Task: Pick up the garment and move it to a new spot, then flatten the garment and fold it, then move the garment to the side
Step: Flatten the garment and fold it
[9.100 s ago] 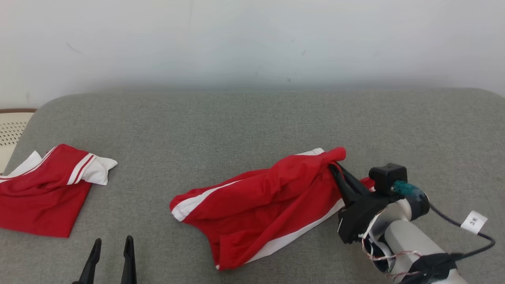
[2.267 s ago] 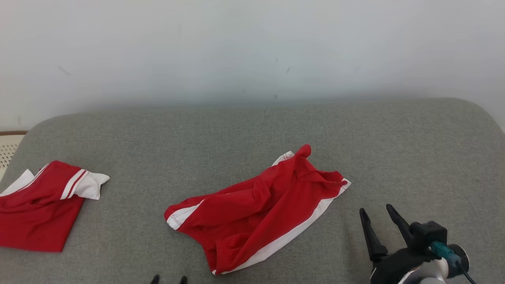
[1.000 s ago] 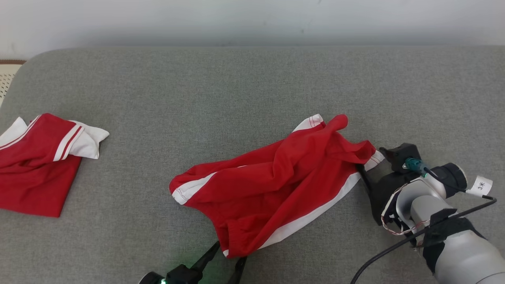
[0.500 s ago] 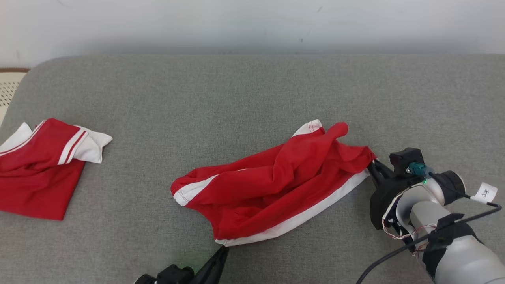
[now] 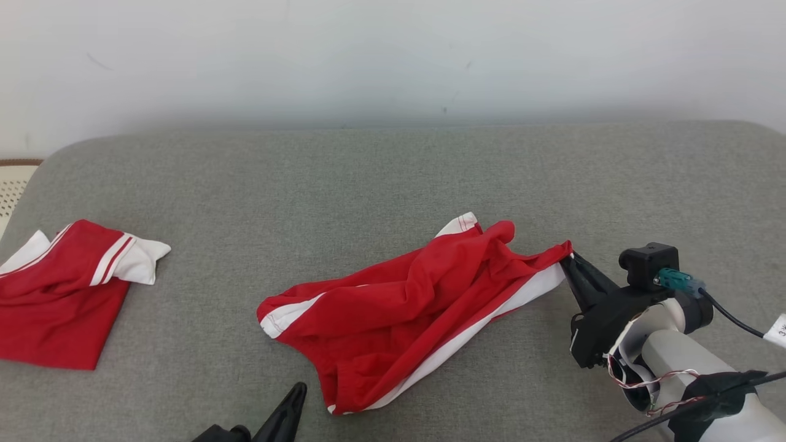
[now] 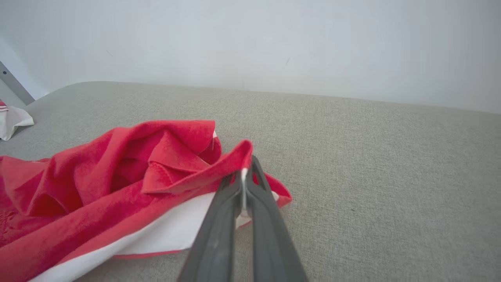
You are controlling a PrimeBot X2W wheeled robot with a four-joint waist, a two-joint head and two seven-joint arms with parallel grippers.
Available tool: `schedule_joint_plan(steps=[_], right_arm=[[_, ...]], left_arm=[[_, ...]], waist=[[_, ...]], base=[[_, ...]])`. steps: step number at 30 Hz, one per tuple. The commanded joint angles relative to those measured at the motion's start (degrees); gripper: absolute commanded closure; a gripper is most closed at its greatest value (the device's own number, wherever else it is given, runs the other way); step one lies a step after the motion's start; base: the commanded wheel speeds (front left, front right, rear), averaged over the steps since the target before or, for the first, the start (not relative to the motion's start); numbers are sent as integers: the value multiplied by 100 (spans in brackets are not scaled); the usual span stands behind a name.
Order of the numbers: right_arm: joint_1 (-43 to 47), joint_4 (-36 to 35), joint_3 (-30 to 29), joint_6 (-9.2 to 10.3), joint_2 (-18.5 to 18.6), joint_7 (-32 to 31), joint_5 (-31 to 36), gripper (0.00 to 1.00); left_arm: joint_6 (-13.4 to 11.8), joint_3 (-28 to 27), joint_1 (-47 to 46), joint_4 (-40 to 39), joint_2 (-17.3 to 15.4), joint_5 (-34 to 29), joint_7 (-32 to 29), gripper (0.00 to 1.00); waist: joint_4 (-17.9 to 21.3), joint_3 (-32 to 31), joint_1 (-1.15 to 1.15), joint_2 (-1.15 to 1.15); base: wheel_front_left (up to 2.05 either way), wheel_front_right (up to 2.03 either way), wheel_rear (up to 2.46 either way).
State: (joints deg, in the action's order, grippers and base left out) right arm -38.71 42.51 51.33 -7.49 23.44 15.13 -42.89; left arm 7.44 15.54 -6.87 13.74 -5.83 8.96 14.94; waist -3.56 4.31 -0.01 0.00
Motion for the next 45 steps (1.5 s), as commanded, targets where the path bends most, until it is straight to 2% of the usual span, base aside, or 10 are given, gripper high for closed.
schedule_joint_plan(steps=[1, 2, 3, 4, 5, 6, 17, 28, 36, 45], right_arm=[[76, -22, 33, -1, 94, 16, -60, 100], [97, -14, 76, -1, 102, 16, -74, 100], [98, -10, 104, -1, 103, 16, -85, 100], [99, 8, 115, -1, 96, 16, -116, 100], [89, 18, 113, -1, 93, 16, -117, 98], [100, 65, 118, -1, 81, 16, -129, 0], [52, 238, 93, -1, 67, 16, 124, 0], [794, -452, -589, -1, 348, 17, 438, 0], [1320, -931, -478, -1, 605, -269, 473, 0], [1604, -1103, -782, -1, 587, -398, 836, 0]], left_arm=[[-15, -16, 132, 48, -48, -21, 14, 100], [-13, -8, 134, 77, -55, -35, 14, 100], [-13, 1, 134, 97, -52, -34, 14, 77], [-12, 12, 145, 123, -47, -27, 14, 23], [-11, 24, 171, 167, -39, -15, 14, 0], [-10, 33, 176, 172, -23, -13, 14, 0], [-3, 114, 254, 216, -43, -85, 14, 0], [-2, 67, 639, -108, -136, -91, 14, 0], [-1, 121, 609, -62, -58, -93, 14, 0], [-1, 213, 633, -42, -87, -113, 14, 0]], waist=[[61, -44, 1, 0], [70, -47, 1, 0], [76, -46, 1, 0], [80, -40, 1, 0], [82, -32, 1, 0], [81, -21, 1, 0], [25, 82, 1, 0], [1, 35, 1, 0], [40, 8, 1, 0], [148, -81, 1, 0]], base=[[0, 0, 0], [0, 0, 0], [0, 0, 0], [0, 0, 0], [0, 0, 0], [0, 0, 0], [0, 0, 0], [0, 0, 0], [0, 0, 0], [0, 0, 0]])
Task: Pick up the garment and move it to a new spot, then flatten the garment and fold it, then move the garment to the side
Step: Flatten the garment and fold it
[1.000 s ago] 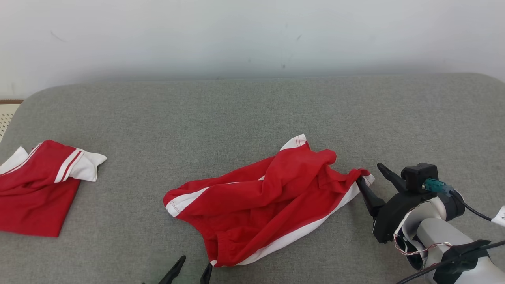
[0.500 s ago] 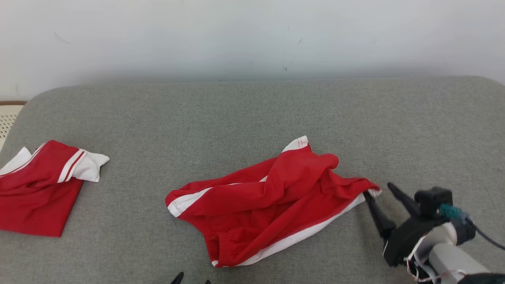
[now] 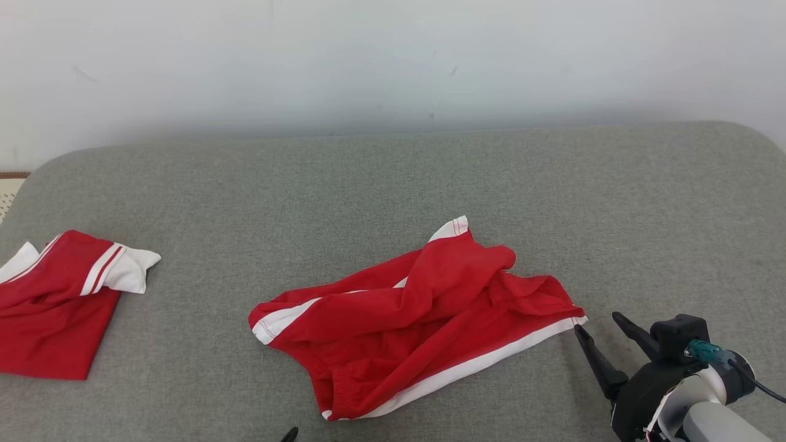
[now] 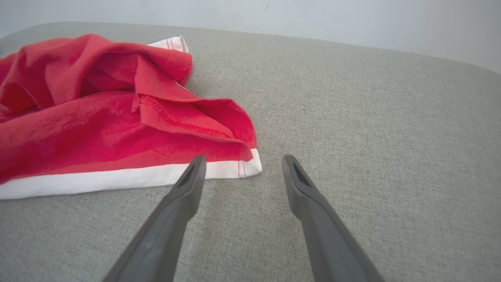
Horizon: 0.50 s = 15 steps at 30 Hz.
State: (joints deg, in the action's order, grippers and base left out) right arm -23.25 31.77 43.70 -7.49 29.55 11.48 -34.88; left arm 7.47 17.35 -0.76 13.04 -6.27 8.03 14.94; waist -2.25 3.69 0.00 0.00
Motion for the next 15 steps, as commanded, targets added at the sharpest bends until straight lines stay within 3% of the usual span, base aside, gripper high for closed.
schedule_joint_plan(steps=[1, 15], right_arm=[[62, -35, -36, -1, -45, -67, 67, 0], [-368, 424, 205, -1, -252, -273, 186, 0]], left_arm=[[-3, 75, -4, 54, -51, -17, 14, 0], [-3, 560, -645, 699, -229, 12, 14, 0]], waist=[[22, -27, 0, 0], [-6, 118, 0, 0]], base=[[0, 0, 0], [0, 0, 0]])
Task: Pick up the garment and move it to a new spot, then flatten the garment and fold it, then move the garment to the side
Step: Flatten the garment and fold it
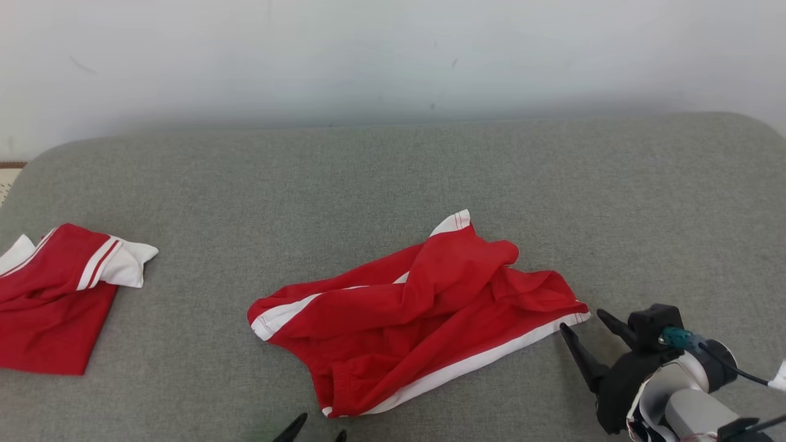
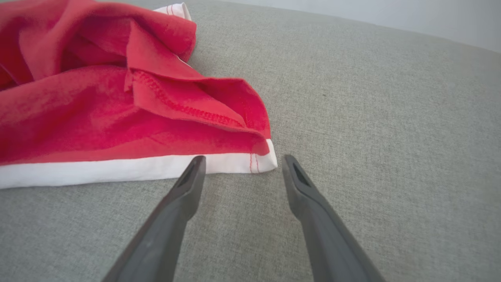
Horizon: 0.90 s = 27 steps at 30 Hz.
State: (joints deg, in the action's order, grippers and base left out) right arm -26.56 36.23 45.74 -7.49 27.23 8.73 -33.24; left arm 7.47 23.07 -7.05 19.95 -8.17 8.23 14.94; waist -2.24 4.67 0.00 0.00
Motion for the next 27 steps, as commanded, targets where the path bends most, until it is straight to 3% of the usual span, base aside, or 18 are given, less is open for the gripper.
schedule_joint_plan(steps=[1, 15, 16, 17, 18, 19, 20, 27], right_arm=[[-95, 32, 37, -1, -34, 5, 12, 0], [-839, 746, 746, -1, -211, 66, -320, 0], [-882, 802, 783, -1, -219, 80, -346, 0], [-919, 854, 819, -1, -234, 97, -376, 0], [-945, 901, 857, -1, -243, 115, -403, 30], [-960, 948, 896, -1, -253, 125, -430, 89], [-978, 987, 935, -1, -262, 132, -464, 100], [-872, 1044, 1098, -1, -235, 454, -743, 100]], left_arm=[[-2, 22, -77, 45, -45, -7, 14, 0], [-2, 536, -690, 222, -139, -23, 14, 0], [-2, 580, -712, 228, -139, -5, 14, 5], [-2, 628, -728, 243, -146, 10, 14, 59], [-2, 679, -748, 246, -154, 21, 14, 100], [-2, 714, -763, 237, -155, 39, 14, 100], [-2, 744, -774, 227, -162, 42, 14, 100], [-2, 659, -514, -4, -172, 133, 14, 100]], waist=[[-11, 47, 0, 0], [-21, 388, 0, 0], [-30, 406, 0, 0], [-38, 419, 0, 0], [-45, 430, 0, 0], [-52, 439, 0, 0], [-60, 443, 0, 0], [-56, 286, 0, 0]], base=[[0, 0, 0], [0, 0, 0], [0, 0, 0], [0, 0, 0], [0, 0, 0], [0, 0, 0], [0, 0, 0], [0, 0, 0]])
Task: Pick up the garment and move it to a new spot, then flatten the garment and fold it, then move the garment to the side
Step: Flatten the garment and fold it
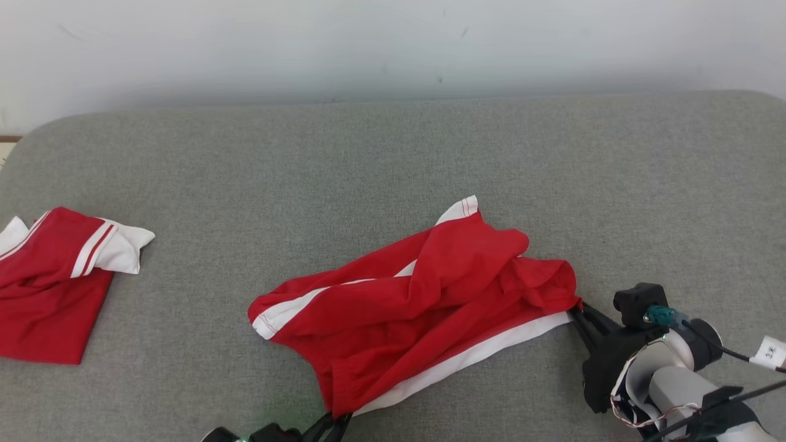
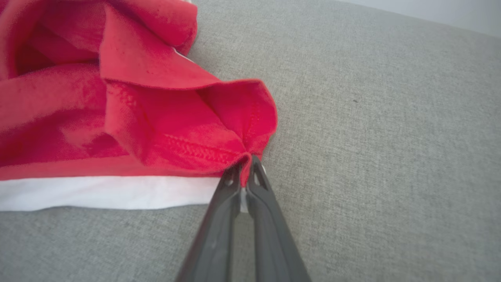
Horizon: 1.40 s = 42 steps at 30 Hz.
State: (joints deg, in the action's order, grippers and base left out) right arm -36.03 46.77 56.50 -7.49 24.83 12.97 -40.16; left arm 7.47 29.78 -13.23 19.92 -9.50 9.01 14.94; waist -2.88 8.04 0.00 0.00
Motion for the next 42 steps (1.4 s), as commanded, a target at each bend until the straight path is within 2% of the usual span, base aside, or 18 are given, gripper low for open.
schedule_joint_plan(steps=[1, 5, 13, 21, 26, 30, 34, 39, 42], right_arm=[[111, -52, 22, -1, 9, 72, -115, 100], [253, -309, 52, -1, 87, 170, -329, 100], [340, -1248, 216, -1, 254, 199, -898, 100], [18, -2266, 344, -1, 518, -106, -1579, 100], [-401, -2550, 414, -1, 626, -433, -1750, 100], [-976, -2551, 477, -1, 569, -758, -1840, 100], [-1713, -2334, 432, -1, 337, -1084, -2078, 100], [-2815, -1809, 199, -2, 8, -1384, -2535, 100], [-3517, -1419, -39, -2, -217, -1474, -2820, 100]], left_arm=[[-2, -38, 149, -43, -42, 72, 14, 100], [-2, -165, 336, -239, -79, 103, 14, 100], [-2, -500, 440, -686, -267, 222, 15, 100], [-2, -632, -91, -1092, -872, 326, 14, 100], [-2, -545, -811, -1221, -1339, 548, -88, 100], [-3, -386, -1617, -1164, -1701, 876, -254, 100], [-3, -71, -2567, -1008, -2011, 1225, -443, 100], [-3, 438, -4004, -565, -2394, 1542, -608, 100], [-3, 682, -4820, -211, -2482, 1892, -680, 100]], waist=[[12, -94, 0, 0], [40, -236, 0, 0], [127, -420, 0, 0], [203, -592, 0, 0], [250, -531, 0, 0], [320, -285, 0, 0], [399, 97, 0, 0], [491, 597, 0, 0], [552, 878, 0, 0]], base=[[0, 0, 0], [0, 0, 0], [0, 0, 0], [0, 0, 0], [0, 0, 0], [0, 0, 0], [0, 0, 0], [0, 0, 0], [0, 0, 0]])
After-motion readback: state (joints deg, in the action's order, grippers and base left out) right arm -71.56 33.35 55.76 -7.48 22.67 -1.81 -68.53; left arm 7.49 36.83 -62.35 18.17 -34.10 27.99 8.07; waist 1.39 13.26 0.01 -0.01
